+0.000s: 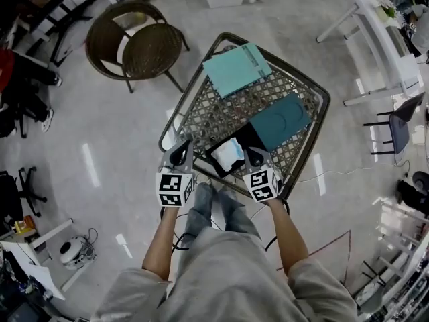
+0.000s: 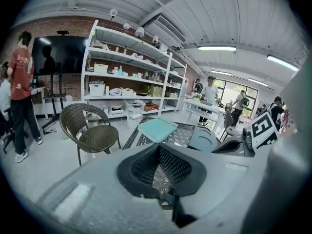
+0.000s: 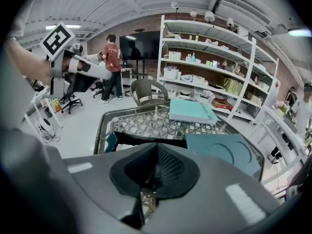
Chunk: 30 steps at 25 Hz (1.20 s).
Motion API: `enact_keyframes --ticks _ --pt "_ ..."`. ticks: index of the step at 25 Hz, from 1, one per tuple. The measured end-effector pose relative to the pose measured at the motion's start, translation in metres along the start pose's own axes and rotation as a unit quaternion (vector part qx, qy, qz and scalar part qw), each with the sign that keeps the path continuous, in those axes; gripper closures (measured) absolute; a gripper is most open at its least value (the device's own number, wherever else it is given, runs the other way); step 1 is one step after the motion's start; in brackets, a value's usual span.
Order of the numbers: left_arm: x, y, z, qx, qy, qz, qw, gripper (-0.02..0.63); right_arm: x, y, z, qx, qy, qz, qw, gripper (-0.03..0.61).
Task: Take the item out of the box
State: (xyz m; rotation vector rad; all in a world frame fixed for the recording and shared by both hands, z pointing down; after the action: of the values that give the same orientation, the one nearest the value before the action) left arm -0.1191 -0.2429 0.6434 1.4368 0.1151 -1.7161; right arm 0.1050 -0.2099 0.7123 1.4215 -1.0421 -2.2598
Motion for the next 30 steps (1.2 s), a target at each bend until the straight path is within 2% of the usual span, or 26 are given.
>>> enact_keyframes --ticks 6,8,11,14,20,26,30 --pt "-0.002 -0.002 -0.001 0.002 -0.004 0.001 1.0 0.607 -0.011 0.026 0.01 0.031 -0.019 0.049 0.998 0.577" --pt "-0.003 -0.003 0.0 0.004 -0.004 0.002 1.0 0.607 -0.013 0.034 0.012 0.041 -0.028 0.065 0.997 0.531" --pt "-0.005 -0.005 0.002 0.006 -0.004 0.003 1.0 0.607 -0.016 0.044 0.016 0.056 -0.037 0.081 0.994 0.517" --pt "-0.007 -0.006 0.001 0.007 -0.005 0.003 1.0 0.607 -0.021 0.051 0.02 0.074 -0.044 0.103 0.991 0.477" --pt "-0.008 -0.009 0.002 0.008 -0.007 0.003 0.9999 0.607 -0.039 0.06 0.029 0.104 -0.055 0.162 0.98 0.434" --pt "-0.011 -0.009 0.004 0.009 -0.008 0.004 0.9999 0.607 -0.046 0.07 0.034 0.13 -0.059 0.193 0.971 0.43" --pt "-0.011 -0.011 0.004 0.01 -0.009 0.003 0.9999 0.607 -0.046 0.072 0.036 0.134 -0.055 0.207 0.968 0.474"
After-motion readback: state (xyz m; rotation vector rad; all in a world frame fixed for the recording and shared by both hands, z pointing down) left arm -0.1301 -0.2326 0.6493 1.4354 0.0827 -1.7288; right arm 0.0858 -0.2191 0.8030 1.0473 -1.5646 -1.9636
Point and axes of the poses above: the fingertips, and each gripper's own axes: y forward along the fingers, z to its left, x out of its top, the point moved 5 cm from there along -y, backward along the fingers, and after that the axes turned 15 degrees about -x, right-handed, at the moved point
